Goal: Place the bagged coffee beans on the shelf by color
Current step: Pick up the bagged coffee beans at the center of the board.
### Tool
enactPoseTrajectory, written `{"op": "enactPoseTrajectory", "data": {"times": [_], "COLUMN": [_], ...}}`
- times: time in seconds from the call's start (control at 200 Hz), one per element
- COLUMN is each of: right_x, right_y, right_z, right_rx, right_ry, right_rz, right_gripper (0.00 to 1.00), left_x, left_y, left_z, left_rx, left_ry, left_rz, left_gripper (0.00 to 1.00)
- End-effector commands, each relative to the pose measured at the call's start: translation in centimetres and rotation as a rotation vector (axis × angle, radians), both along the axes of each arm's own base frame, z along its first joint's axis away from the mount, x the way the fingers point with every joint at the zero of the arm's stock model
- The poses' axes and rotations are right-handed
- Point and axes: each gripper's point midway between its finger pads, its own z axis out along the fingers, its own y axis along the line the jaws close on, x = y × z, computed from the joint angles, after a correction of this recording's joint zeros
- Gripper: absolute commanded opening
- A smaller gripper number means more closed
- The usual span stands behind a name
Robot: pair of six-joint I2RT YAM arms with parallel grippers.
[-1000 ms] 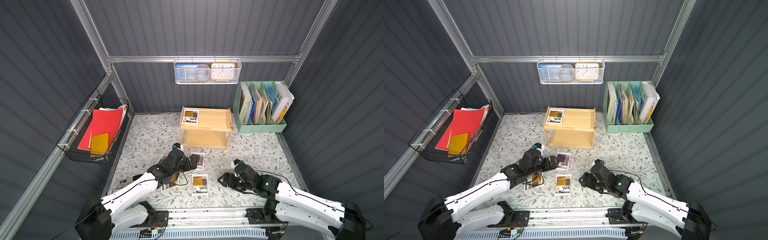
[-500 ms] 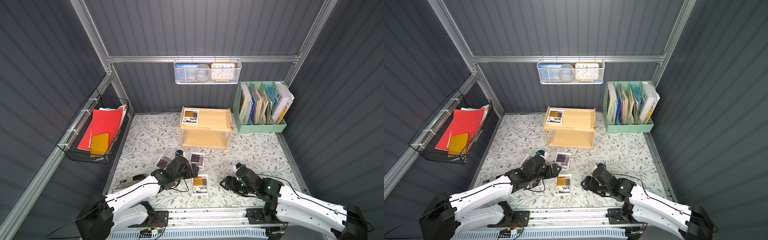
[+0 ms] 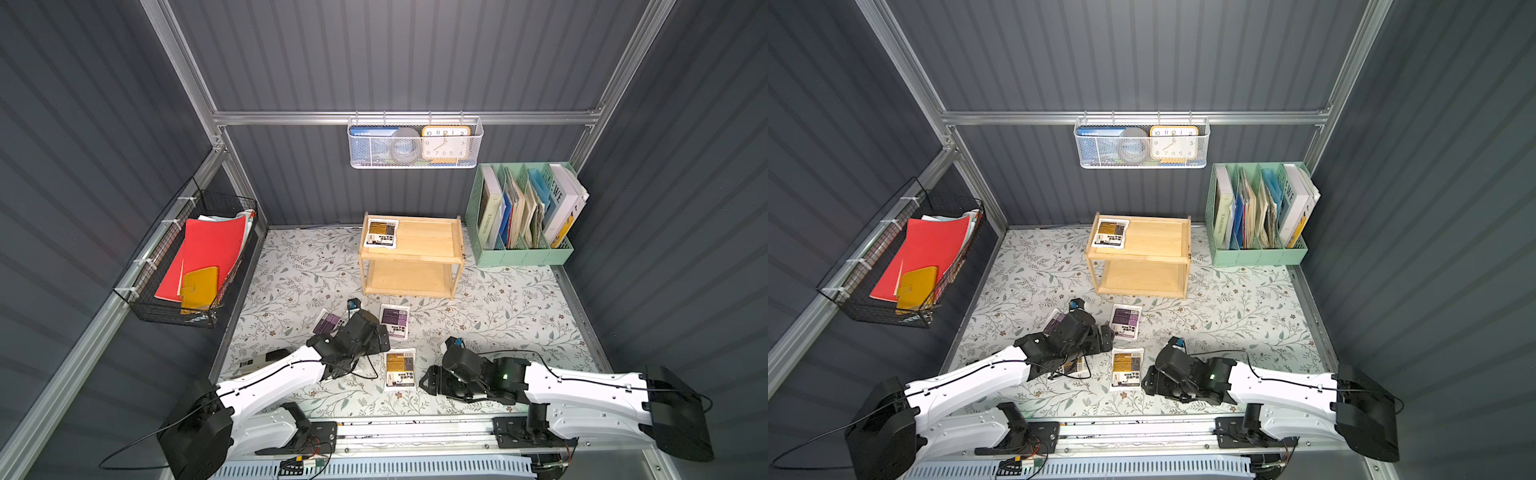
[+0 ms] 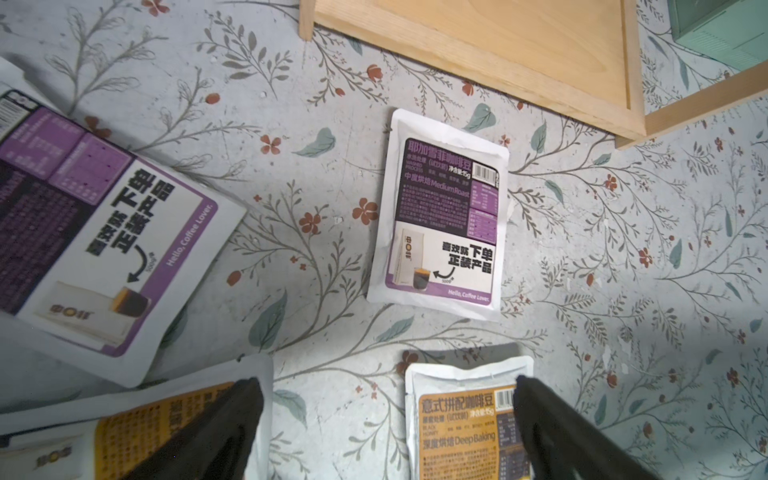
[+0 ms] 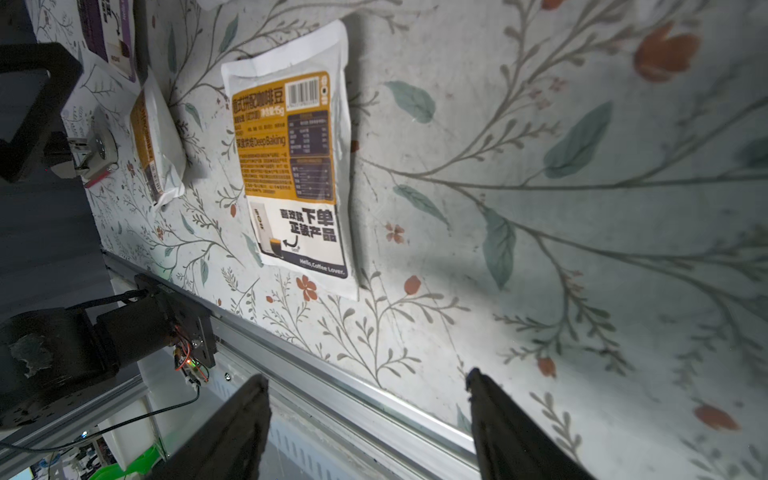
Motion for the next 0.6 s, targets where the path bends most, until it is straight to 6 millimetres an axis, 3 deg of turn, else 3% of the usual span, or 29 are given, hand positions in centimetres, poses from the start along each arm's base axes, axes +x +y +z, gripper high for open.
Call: {"op": "enactPoseTrajectory", "data": {"times": [0.0, 0.575, 0.595], "right_x": [0.4, 0.3, 0.2], "right_y": [1.2, 2.1, 1.9], "right_z": [0.4, -1.5, -2.2], "right_rx": [0.047, 0.101, 0.078], "right_ry": [-0.005, 0.050, 0.061], "right_rz": [-0.034, -0.088, -0.090], "right_gripper": [0.78, 0.78, 0.78], "left_x": [0.2, -0.8, -0.9], "left_y": [0.5, -1.0, -1.0], "left_z": [0.0, -4.4, -4.6], "left_rx": [0.057, 0.203, 0.211], "left_ry": [-0.004, 0.082, 0.084], "left_rz": [0.004, -0.016, -0.014], "left_gripper": [1.00, 1.00, 1.00]}}
